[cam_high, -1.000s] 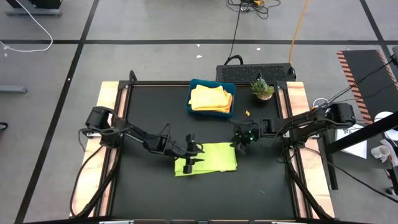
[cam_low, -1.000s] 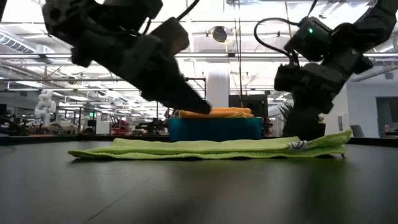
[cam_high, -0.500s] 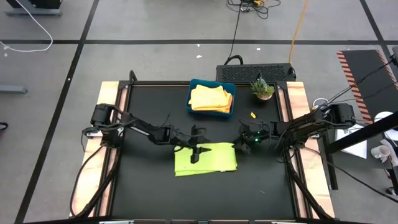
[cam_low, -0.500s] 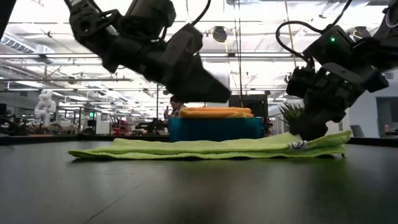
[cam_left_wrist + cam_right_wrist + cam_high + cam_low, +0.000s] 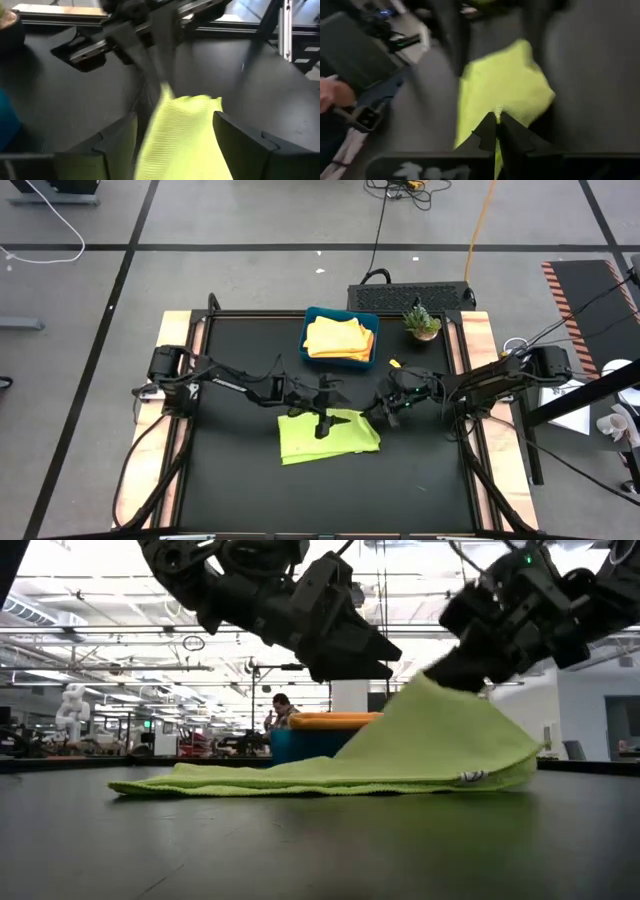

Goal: Fold microfiber towels
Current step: Fold the green microfiber cloth

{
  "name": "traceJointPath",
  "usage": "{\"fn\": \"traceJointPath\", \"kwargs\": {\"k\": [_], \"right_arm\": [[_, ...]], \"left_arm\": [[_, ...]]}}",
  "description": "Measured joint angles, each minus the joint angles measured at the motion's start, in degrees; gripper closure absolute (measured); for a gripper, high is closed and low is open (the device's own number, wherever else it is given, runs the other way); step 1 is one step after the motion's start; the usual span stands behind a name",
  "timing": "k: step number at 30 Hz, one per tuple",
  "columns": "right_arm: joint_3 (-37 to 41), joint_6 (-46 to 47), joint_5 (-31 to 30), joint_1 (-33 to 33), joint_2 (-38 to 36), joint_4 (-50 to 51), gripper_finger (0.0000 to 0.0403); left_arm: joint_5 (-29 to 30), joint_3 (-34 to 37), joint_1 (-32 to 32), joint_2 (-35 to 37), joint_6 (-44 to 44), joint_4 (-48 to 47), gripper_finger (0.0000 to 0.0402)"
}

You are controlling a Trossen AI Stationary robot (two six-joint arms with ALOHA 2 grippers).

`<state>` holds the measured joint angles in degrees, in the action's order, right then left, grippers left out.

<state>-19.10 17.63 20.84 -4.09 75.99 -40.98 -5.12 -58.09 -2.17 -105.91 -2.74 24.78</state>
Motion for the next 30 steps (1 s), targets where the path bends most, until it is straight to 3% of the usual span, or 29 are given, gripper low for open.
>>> {"fn": "traceJointPath", "kwargs": {"k": [5,11,17,23,30], "right_arm": [[-2.7,-2.1,0.5,1.6,0.0,0.1,0.0399],[-3.5,-2.5,0.5,2.0,0.0,0.6,0.0400],[-3.5,-2.8,0.4,2.0,0.0,0.5,0.0399],[-3.6,-3.4,0.4,2.0,0.0,0.5,0.0399],[-3.6,-3.2,0.4,2.0,0.0,1.1,0.0399]], "left_arm": [[-3.7,-0.4,2.3,0.0,-0.4,-0.2,0.0121],[-12.5,-0.4,3.6,0.0,-0.4,0.7,0.0119],[-13.0,-0.4,3.4,0.0,-0.4,1.8,0.0119],[-16.4,-1.1,3.2,-5.8,-3.0,10.9,0.0119],[-18.3,-3.9,3.7,-10.2,-3.2,11.1,0.0119]]}}
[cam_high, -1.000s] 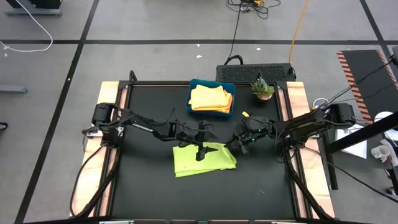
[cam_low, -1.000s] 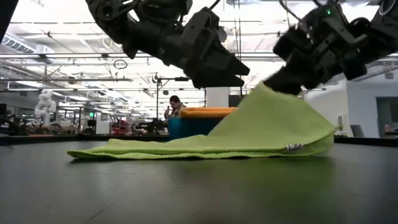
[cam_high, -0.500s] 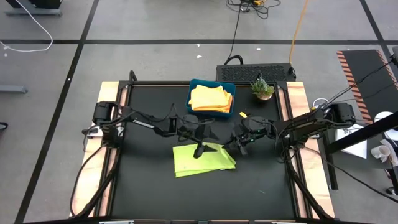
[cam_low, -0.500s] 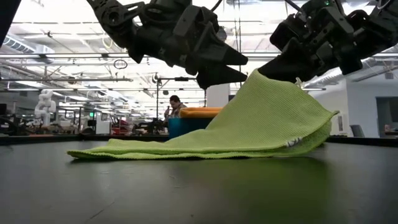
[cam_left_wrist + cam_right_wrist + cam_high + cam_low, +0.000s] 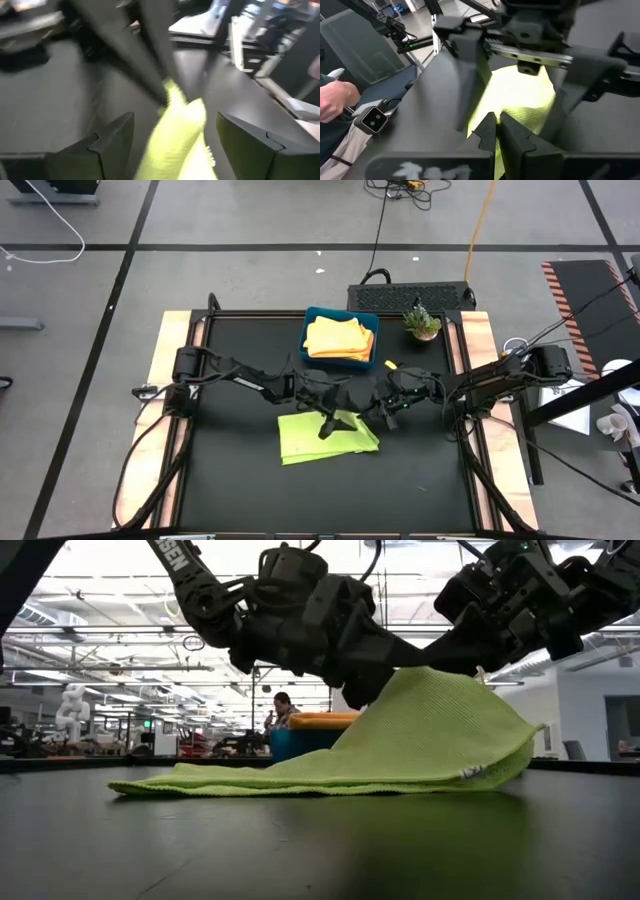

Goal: Fold microfiber towels
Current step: Fold the green microfiber cloth

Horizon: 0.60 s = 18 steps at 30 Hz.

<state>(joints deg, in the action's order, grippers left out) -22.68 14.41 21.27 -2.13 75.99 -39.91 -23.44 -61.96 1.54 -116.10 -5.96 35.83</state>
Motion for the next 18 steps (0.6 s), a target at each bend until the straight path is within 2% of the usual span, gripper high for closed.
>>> {"fn": "traceJointPath", "kwargs": {"k": [6,9,12,18], "right_arm": [[0.0,0.1,0.0,0.0,0.0,0.7,0.0399],[0.0,0.3,0.0,0.0,0.0,0.7,0.0399],[0.0,0.8,0.0,0.0,0.0,0.8,0.0399],[0.0,1.0,0.0,0.0,0.0,0.8,0.0399]], "left_arm": [[-4.3,-0.1,0.8,-0.1,1.3,0.4,0.0123],[-4.6,-0.1,1.2,-0.1,1.3,0.1,0.0150],[-4.7,-0.1,1.7,-0.1,1.2,-0.3,0.0202],[-4.8,-0.1,2.2,-0.1,3.9,-0.5,0.0347]]}}
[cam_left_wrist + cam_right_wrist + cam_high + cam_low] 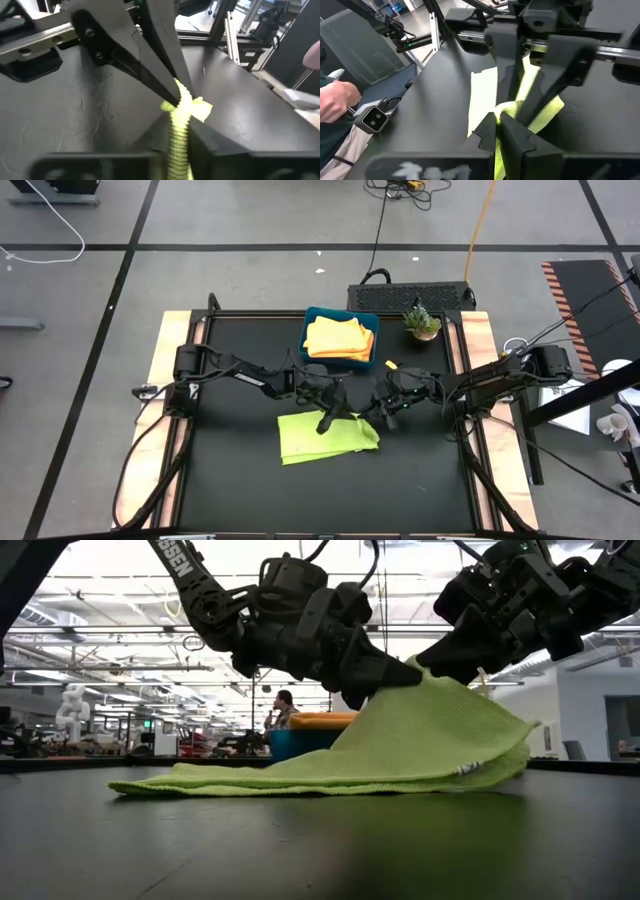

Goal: Fold microfiber towels
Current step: Fold the green microfiber cloth

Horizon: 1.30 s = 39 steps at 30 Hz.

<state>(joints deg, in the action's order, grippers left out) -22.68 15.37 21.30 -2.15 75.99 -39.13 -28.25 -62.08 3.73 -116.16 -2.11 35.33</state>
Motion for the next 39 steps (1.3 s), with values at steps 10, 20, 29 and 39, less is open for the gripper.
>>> {"fn": "traceJointPath", "kwargs": {"k": [10,20,29,39], "right_arm": [[0.0,7.9,4.2,-0.2,0.0,0.7,0.0352],[0.1,9.5,8.9,0.0,0.0,12.7,0.0232],[0.1,11.2,8.8,1.5,0.0,13.8,0.0197],[0.1,12.9,8.9,2.9,0.0,12.5,0.0197]], "left_arm": [[0.0,0.0,-0.1,0.0,2.1,0.8,0.0396],[0.2,0.1,0.6,0.0,3.2,1.1,0.0399],[1.4,0.1,2.2,1.8,4.1,-0.7,0.0399],[7.6,0.0,2.3,4.0,7.4,-7.2,0.0399]]}}
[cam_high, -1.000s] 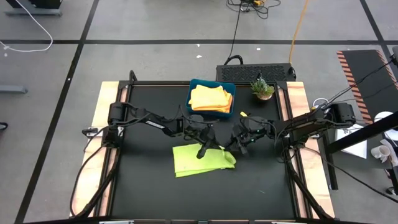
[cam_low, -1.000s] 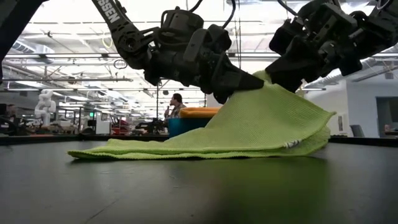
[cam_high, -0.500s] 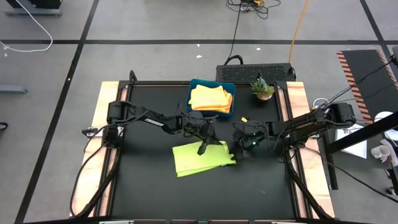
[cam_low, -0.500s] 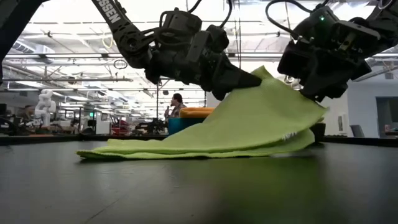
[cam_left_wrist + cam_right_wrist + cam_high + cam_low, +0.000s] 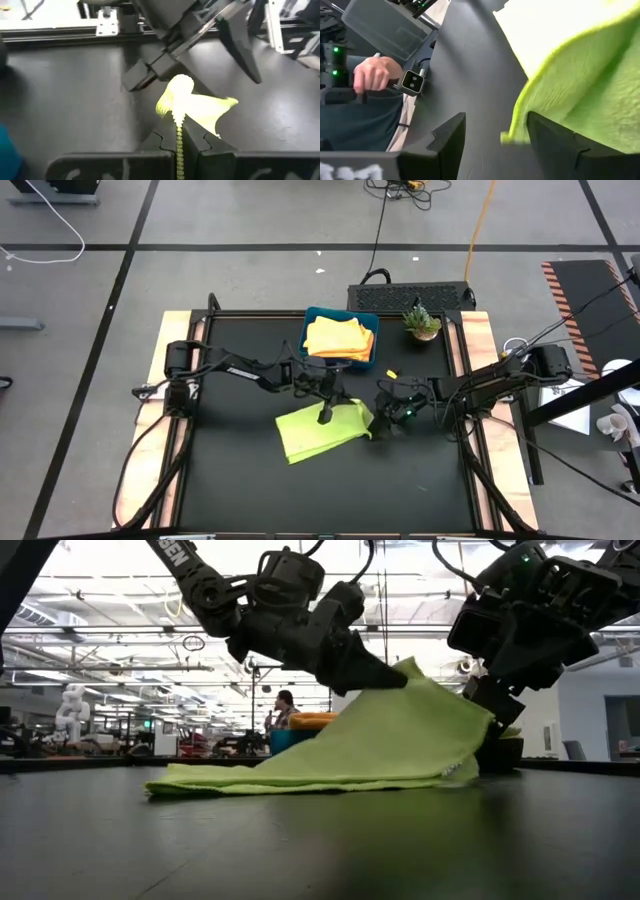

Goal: Fold microfiber towels
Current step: Fold the green microfiber cloth

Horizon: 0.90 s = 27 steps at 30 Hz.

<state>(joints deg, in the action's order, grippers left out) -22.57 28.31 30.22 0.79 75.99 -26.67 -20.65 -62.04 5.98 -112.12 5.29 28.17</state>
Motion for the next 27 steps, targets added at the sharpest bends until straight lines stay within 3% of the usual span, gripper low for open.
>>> {"fn": "traceJointPath", "kwargs": {"k": [6,19,24,27], "right_arm": [[0.0,1.3,-3.2,0.0,0.0,0.3,0.0197],[0.0,-5.1,-6.4,-8.6,-0.2,-0.6,0.0197],[-0.1,-7.1,-6.1,-9.4,-0.2,-2.3,0.0197],[-0.1,-6.8,-2.5,-9.4,-0.2,-2.2,0.0197]], "left_arm": [[0.2,0.0,0.0,1.4,1.8,-3.2,0.0399],[-3.6,0.0,-3.6,1.8,11.6,-11.3,0.0399],[-2.1,0.0,-4.3,2.5,14.0,-9.4,0.0399],[-0.2,0.0,-4.3,3.9,14.4,-8.0,0.0398]]}}
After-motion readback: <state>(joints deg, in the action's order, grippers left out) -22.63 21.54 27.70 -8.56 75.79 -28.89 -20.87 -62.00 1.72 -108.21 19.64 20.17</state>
